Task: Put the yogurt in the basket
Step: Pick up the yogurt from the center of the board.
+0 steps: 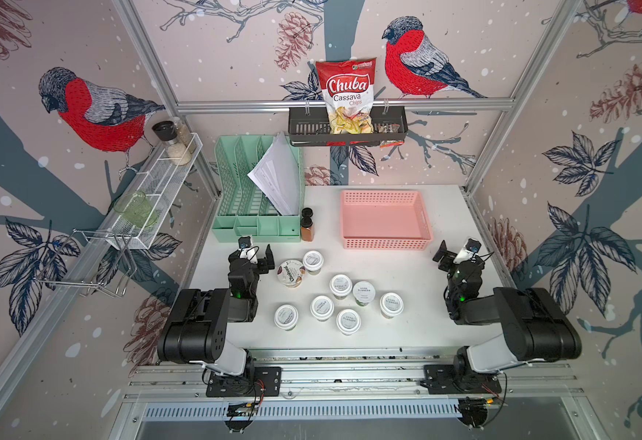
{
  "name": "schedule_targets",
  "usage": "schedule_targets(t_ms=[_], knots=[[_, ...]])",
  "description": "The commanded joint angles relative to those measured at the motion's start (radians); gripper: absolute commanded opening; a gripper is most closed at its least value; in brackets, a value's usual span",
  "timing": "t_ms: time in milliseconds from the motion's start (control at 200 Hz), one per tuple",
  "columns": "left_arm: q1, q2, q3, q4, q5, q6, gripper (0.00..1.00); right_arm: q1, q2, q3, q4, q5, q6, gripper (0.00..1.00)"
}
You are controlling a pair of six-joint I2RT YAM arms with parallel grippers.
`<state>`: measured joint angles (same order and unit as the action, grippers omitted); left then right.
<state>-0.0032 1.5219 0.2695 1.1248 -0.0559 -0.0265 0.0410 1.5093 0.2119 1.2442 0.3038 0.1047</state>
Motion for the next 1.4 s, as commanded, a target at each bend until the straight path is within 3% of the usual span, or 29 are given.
schedule_targets(t_ms=[0,115,205,305,395,585,705,775,825,1020,1180,1396], knots=[[-0.001,-0.004,0.0,0.043,-0.004,0.004,0.97,0.002,-0.004,0.0,0.007,-0.008,-0.004,1.0],[0.0,-0.007,-0.004,0.048,-0.007,0.004,0.97,0.002,-0.006,-0.001,0.01,-0.006,-0.004,1.0],[-0.014,-0.077,0.024,-0.048,-0.146,-0.031,0.97,0.043,-0.053,0.001,0.016,0.081,-0.033,1.0],[-0.021,-0.224,0.039,-0.232,-0.208,-0.086,0.97,0.098,-0.215,0.161,-0.42,0.182,0.003,1.0],[-0.091,-0.363,0.035,-0.321,-0.304,-0.085,0.97,0.135,-0.285,0.315,-0.733,0.245,0.085,1.0],[-0.163,-0.548,0.215,-0.773,-0.398,-0.242,0.97,0.34,-0.366,0.555,-1.267,0.224,0.256,1.0],[-0.218,-0.521,0.364,-1.0,-0.432,-0.286,0.97,0.496,-0.411,0.574,-1.464,0.063,0.42,1.0],[-0.237,-0.459,0.476,-1.115,-0.303,-0.298,0.97,0.58,-0.417,0.566,-1.538,-0.001,0.48,1.0],[-0.287,-0.414,0.545,-1.183,-0.364,-0.324,0.97,0.625,-0.407,0.576,-1.611,-0.03,0.516,1.0],[-0.417,-0.365,0.651,-1.195,-0.441,-0.299,0.97,0.832,-0.36,0.595,-1.874,-0.052,0.658,1.0],[-0.419,-0.298,0.776,-1.317,-0.386,-0.333,0.98,0.881,-0.373,0.551,-1.941,-0.108,0.723,1.0],[-0.418,-0.306,0.74,-1.287,-0.36,-0.337,0.97,0.893,-0.418,0.52,-1.936,-0.141,0.71,1.0]])
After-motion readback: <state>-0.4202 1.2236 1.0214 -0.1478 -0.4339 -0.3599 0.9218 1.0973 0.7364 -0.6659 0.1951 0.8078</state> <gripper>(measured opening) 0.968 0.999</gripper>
